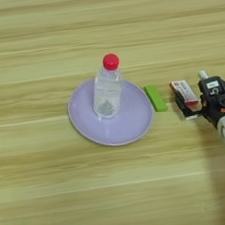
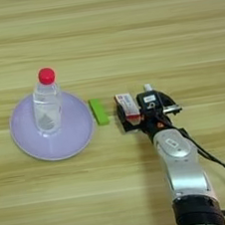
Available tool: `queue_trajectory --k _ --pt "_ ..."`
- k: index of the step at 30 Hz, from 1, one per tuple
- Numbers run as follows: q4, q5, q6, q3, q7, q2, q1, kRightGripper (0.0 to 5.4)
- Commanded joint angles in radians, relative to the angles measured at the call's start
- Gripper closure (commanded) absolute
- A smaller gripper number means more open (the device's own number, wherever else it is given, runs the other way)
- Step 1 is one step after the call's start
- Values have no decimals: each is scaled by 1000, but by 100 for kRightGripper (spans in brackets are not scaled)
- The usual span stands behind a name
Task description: Move the objects on the table
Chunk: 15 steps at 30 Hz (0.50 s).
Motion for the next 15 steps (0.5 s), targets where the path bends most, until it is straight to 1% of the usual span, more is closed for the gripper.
queue_trajectory --k 1,10,15 --pt "-63 -3 -13 -15 -15 -41 -41 4" --pt "-124 22 11 -7 10 -21 -28 4" --pt "-146 57 35 4 42 4 -23 4"
